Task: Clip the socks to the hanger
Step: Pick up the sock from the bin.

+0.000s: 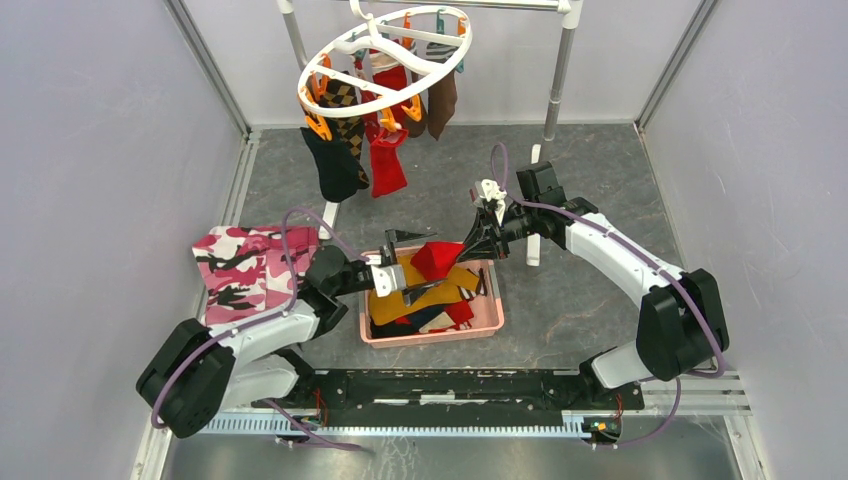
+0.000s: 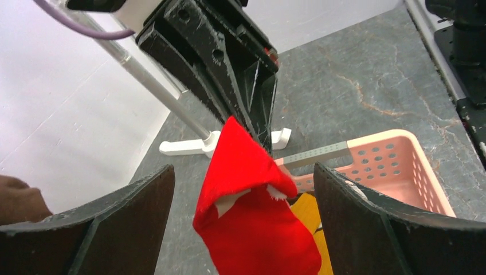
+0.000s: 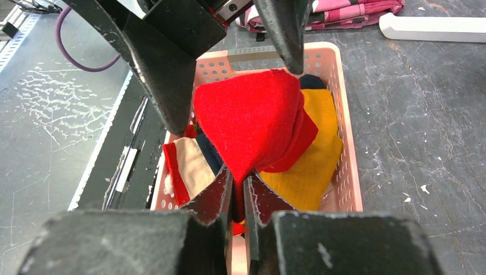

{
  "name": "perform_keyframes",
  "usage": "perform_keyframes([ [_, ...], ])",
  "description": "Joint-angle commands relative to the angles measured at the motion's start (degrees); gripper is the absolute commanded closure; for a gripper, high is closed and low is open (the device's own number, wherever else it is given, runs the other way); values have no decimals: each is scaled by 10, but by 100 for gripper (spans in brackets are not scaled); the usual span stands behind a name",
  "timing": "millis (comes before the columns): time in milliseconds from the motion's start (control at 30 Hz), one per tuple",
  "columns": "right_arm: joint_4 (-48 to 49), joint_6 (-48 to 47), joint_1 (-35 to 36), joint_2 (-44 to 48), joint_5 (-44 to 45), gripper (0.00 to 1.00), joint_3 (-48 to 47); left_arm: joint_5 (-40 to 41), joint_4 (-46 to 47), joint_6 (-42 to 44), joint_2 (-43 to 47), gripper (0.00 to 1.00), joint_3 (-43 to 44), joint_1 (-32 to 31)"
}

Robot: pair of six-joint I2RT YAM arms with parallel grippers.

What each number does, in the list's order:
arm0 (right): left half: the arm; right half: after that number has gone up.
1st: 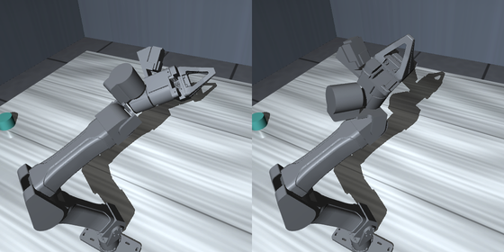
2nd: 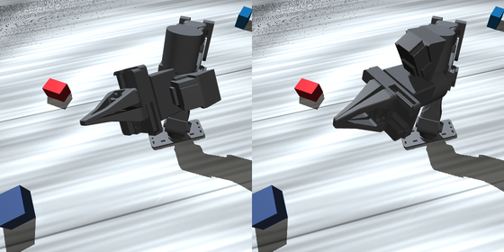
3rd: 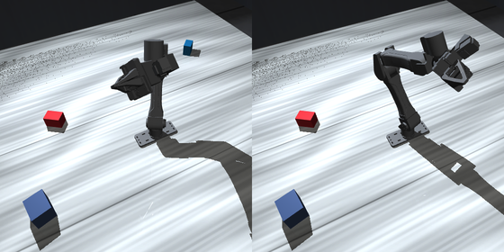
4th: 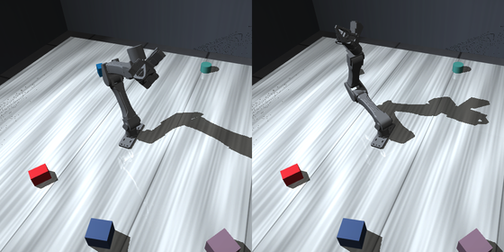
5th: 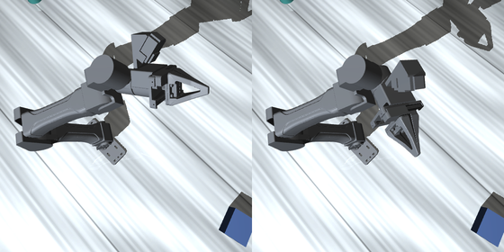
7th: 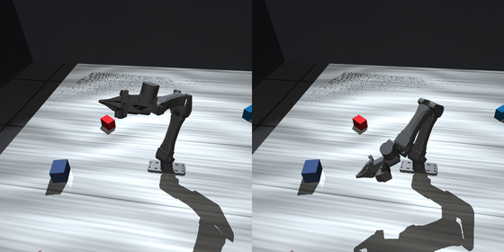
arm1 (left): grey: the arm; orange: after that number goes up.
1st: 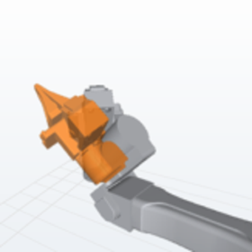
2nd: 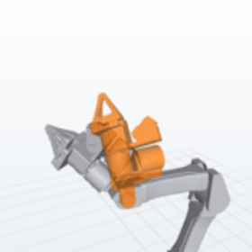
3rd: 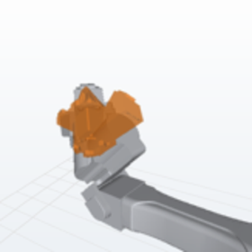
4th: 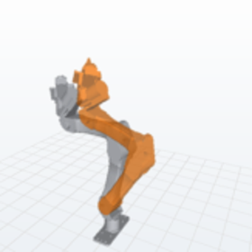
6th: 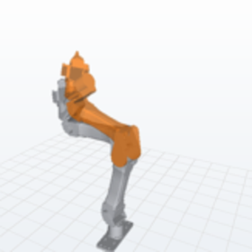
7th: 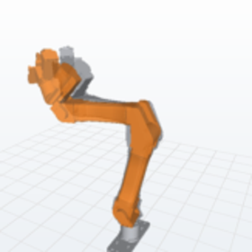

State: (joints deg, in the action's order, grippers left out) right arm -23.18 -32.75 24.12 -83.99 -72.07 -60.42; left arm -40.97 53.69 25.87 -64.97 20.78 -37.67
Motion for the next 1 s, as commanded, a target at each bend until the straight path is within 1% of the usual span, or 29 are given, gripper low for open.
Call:
perform_keyframes([
  [0,0,2,1,-3,-16,88,-25,-1,16,-20,-3,4,24,-14],
  [100,-1,3,1,-7,-22,88,-26,17,-32,25,5,4,27,-16],
  [233,-6,1,1,-9,-22,88,-27,50,-163,146,36,5,33,-16],
  [300,-7,-2,1,-10,-22,88,-27,71,-199,187,51,5,32,-16],
  [367,-9,-1,1,-10,-22,87,-27,84,-205,204,58,7,34,-16],
  [433,-8,-2,2,-10,-23,87,-27,83,-200,208,54,12,42,-19],
  [600,-8,-3,1,-12,-21,87,-27,75,-172,187,9,26,72,-36],
  [667,-8,-3,1,-11,-20,86,-26,70,-171,176,-7,34,86,-43],
  [700,-8,-4,1,-11,-19,86,-26,68,-170,170,-14,39,92,-47],
  [767,-9,-5,1,-10,-16,85,-27,62,-170,155,-18,57,97,-49],
  [800,-11,-7,0,-10,-15,83,-26,60,-170,148,-18,66,97,-50],
  [900,-24,-21,1,-8,-6,72,-31,58,-170,122,-8,91,91,-50],
  [933,-30,-28,0,-8,-2,68,-34,59,-169,108,-2,97,87,-50],
  [967,-42,-40,1,-6,3,62,-38,63,-167,85,6,98,84,-49],
])
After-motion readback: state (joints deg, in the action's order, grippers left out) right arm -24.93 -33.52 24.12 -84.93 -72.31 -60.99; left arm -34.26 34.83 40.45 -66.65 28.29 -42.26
